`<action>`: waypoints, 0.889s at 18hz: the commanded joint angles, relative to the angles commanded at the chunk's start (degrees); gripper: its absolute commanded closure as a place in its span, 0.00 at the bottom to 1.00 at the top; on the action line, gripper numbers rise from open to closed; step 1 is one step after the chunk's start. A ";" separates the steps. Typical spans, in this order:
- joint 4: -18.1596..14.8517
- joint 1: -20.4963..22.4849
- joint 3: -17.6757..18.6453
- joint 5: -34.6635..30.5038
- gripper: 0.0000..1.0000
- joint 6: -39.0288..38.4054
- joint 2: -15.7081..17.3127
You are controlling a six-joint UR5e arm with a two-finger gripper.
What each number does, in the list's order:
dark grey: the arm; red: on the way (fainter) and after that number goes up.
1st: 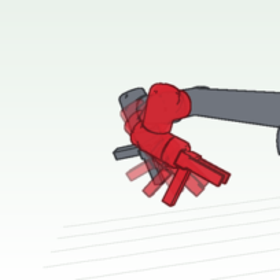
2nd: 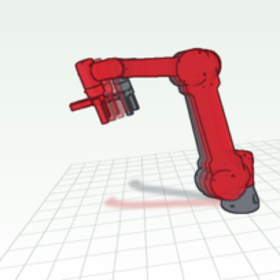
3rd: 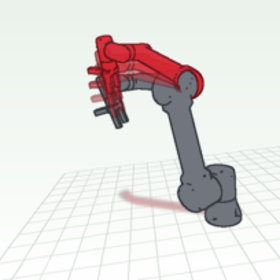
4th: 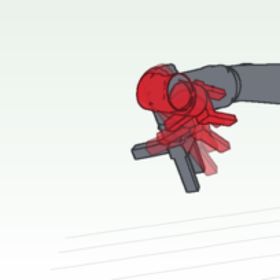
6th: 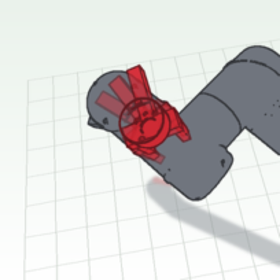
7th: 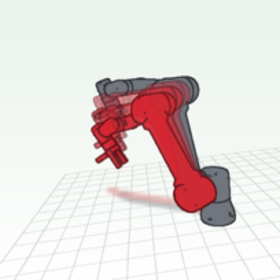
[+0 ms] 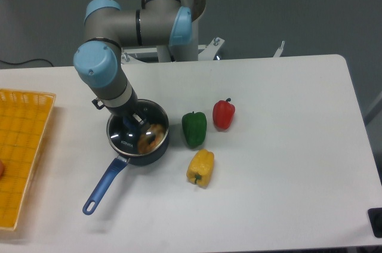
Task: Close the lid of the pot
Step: 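Set the lid down onto the saucepan rim, adjusting its seat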
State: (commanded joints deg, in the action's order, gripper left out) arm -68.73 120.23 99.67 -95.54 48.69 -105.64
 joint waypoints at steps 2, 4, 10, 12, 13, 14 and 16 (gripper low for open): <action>0.00 0.00 0.09 0.00 0.41 0.00 0.00; 0.09 0.00 0.26 0.00 0.41 0.00 0.00; 0.26 -0.09 0.35 -0.09 0.40 -0.09 -0.35; 0.26 -0.09 0.35 -0.09 0.40 -0.09 -0.44; 0.26 -0.09 0.35 -0.09 0.40 -0.17 -0.44; 0.35 -0.09 0.35 -0.09 0.40 -0.18 -0.44; 0.35 -0.09 0.26 -0.17 0.40 -0.70 -0.61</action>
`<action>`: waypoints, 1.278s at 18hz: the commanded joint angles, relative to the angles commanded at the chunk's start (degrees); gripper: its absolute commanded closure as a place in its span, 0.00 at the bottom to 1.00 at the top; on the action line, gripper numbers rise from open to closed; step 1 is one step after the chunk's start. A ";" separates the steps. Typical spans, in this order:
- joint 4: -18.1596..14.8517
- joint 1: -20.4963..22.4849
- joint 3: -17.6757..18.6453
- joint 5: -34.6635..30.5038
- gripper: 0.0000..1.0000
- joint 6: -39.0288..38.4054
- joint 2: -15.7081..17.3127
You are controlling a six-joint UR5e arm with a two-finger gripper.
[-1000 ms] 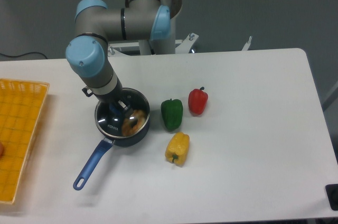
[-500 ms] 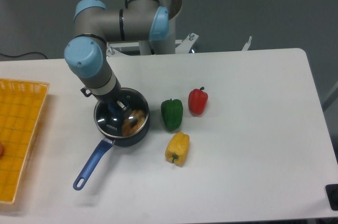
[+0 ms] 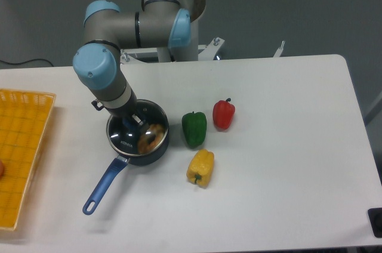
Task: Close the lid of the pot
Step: 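Set the lid down onto the saucepan rim, adjusting its seat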
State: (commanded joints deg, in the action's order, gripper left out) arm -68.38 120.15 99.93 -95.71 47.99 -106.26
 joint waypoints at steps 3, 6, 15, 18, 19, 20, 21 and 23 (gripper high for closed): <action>0.09 0.00 -0.18 -0.09 0.39 -0.18 -0.18; 0.09 -0.18 -0.18 -0.09 0.36 -0.18 -0.18; 0.18 -0.44 -0.26 -0.18 0.28 -0.18 -0.35; 0.18 -0.44 -0.26 -0.18 0.22 -0.09 -0.27; 0.18 -0.44 -0.26 -0.18 0.21 -0.09 -0.27; 0.18 -0.44 -0.26 -0.18 0.19 -0.09 -0.18; 0.09 -0.44 -0.26 -0.26 0.17 0.00 -0.18; 0.09 -0.44 -0.26 -0.26 0.12 0.08 0.00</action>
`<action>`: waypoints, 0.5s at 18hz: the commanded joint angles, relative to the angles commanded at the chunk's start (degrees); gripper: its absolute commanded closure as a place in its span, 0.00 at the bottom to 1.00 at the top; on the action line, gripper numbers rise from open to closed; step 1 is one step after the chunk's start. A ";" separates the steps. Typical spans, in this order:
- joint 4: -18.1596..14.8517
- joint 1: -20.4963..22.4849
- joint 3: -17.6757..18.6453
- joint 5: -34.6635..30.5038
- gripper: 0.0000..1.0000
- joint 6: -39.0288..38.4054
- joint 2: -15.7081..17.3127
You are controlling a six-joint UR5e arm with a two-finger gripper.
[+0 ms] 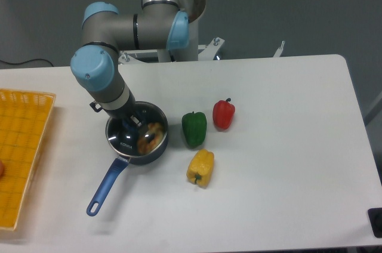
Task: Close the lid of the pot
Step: 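Set the lid down onto the saucepan rim, adjusting its seat, then release the lid knob and raise the gripper away from the pan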
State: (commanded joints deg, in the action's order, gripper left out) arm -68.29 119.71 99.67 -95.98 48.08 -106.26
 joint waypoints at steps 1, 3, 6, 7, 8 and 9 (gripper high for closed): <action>0.00 0.00 0.00 0.00 0.08 0.00 0.00; 0.00 0.09 -0.09 0.00 0.01 0.18 0.18; 0.17 0.09 -0.17 -1.31 0.00 0.09 0.70; 0.35 0.17 -0.26 -2.45 0.00 0.18 0.70; 0.61 0.35 -0.44 -3.07 0.00 0.26 0.79; 0.62 0.61 -0.79 -3.25 0.00 0.35 0.79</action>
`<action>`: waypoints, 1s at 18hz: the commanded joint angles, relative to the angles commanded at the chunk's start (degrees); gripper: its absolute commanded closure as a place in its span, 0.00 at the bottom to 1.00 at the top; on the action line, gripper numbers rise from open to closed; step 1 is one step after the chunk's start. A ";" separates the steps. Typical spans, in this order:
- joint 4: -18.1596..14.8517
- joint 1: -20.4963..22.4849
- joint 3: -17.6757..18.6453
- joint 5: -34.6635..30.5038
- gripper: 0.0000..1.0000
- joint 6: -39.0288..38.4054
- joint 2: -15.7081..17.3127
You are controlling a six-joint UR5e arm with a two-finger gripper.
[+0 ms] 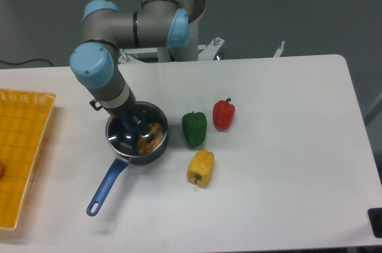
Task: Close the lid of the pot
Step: 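Release the lid knob and raise the gripper away from the pan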
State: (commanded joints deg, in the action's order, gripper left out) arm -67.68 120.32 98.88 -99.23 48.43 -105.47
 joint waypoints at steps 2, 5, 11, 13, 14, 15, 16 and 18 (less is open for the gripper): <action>0.00 1.05 -0.62 0.09 0.00 0.09 0.52; -0.17 4.04 -1.76 0.52 0.00 1.66 1.76; -0.88 10.62 -2.11 0.96 0.00 12.91 3.34; -0.97 13.17 -2.11 2.19 0.00 16.24 3.60; -0.97 15.54 -2.11 3.50 0.00 19.22 3.69; -0.97 16.86 -2.11 3.77 0.00 21.08 3.69; -0.97 18.27 -2.11 3.78 0.00 22.75 3.78; -0.97 21.00 -2.37 3.78 0.00 26.09 3.69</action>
State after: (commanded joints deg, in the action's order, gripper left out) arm -68.64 141.31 96.51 -95.45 74.51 -101.78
